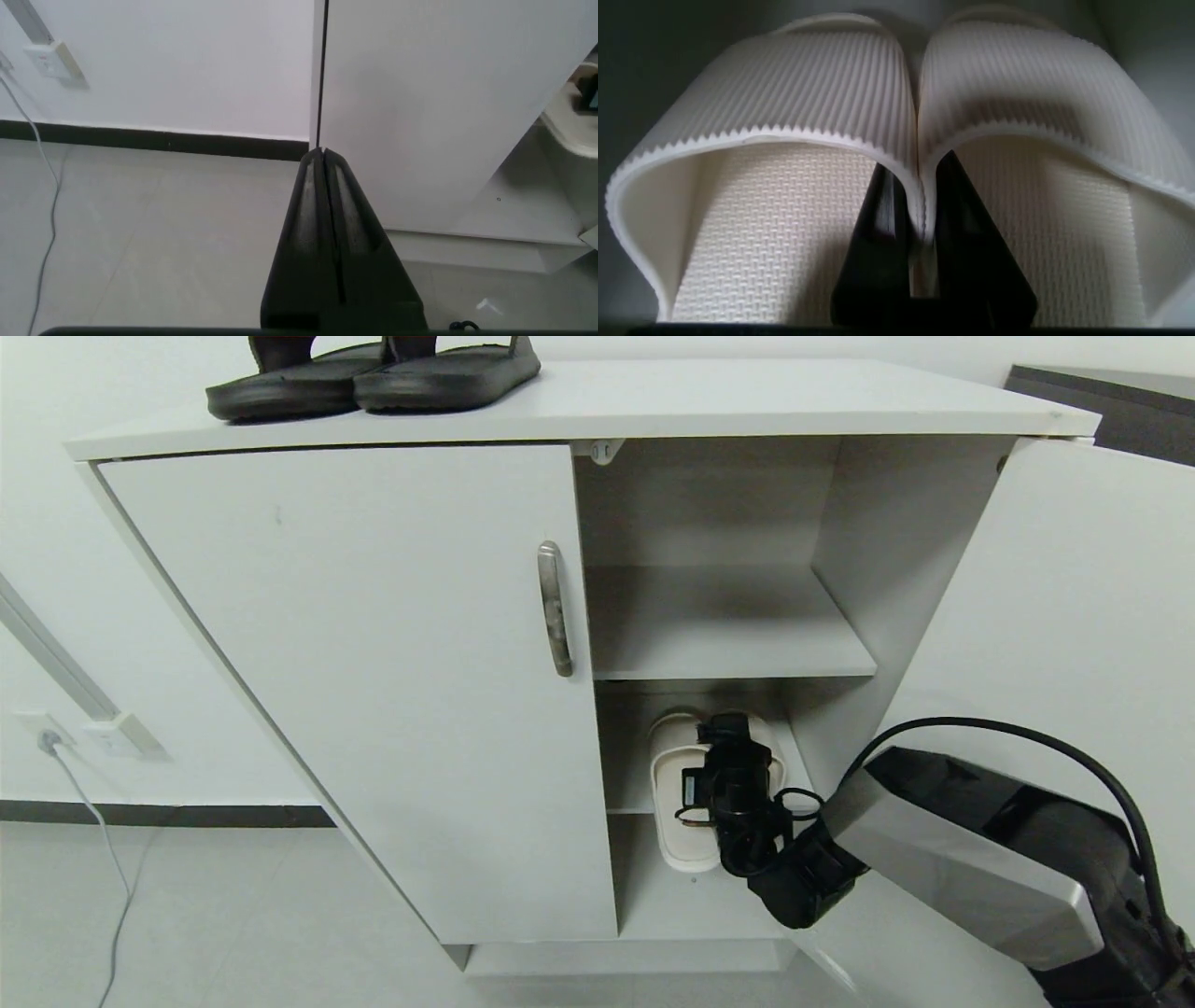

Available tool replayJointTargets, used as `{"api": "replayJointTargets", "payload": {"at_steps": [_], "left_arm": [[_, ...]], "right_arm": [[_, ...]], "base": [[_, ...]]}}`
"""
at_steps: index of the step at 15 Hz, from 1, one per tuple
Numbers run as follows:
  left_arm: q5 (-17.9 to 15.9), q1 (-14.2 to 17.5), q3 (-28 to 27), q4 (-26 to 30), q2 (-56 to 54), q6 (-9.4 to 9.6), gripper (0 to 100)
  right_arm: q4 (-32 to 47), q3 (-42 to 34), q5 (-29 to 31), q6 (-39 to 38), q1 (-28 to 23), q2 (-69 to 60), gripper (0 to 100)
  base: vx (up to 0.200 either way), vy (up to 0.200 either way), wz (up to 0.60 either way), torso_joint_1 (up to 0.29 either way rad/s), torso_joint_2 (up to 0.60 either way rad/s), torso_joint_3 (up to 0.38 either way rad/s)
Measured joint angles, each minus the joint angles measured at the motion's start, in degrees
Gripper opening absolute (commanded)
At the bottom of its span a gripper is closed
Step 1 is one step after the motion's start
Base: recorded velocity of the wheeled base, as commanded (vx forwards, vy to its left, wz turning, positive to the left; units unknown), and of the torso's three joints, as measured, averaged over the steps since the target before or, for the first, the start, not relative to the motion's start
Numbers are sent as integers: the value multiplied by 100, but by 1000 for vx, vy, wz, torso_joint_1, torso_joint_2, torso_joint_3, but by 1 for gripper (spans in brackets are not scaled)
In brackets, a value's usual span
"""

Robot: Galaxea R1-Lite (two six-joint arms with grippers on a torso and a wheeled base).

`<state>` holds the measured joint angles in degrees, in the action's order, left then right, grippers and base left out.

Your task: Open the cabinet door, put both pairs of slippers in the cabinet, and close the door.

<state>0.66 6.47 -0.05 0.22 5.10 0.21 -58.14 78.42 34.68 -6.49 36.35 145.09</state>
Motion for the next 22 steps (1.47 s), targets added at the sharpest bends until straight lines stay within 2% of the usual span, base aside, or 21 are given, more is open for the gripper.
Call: {"api": "replayJointTargets", "payload": {"at_steps": [4, 7, 14, 15, 22], "left_arm": [[0, 0, 0, 2, 0, 0, 0], [0, 0, 0, 0, 0, -2, 0], [0, 0, 0, 2, 0, -2, 0], [0, 0, 0, 0, 0, -2, 0], [2, 0, 2, 2, 0, 0, 0]], "right_arm": [[835, 1047, -69, 0, -146, 160, 0], [1131, 1509, -184, 0, -221, 257, 0], [1200, 1854, -234, -2, -273, 563, 0], [1200, 1860, -233, 0, -282, 581, 100], [1161, 1670, -234, -11, -293, 557, 100]], "base": [[0, 0, 0, 0, 0, 0], [0, 0, 0, 0, 0, 0], [0, 0, 0, 0, 0, 0], [0, 0, 0, 0, 0, 0], [0, 0, 0, 0, 0, 0]]}}
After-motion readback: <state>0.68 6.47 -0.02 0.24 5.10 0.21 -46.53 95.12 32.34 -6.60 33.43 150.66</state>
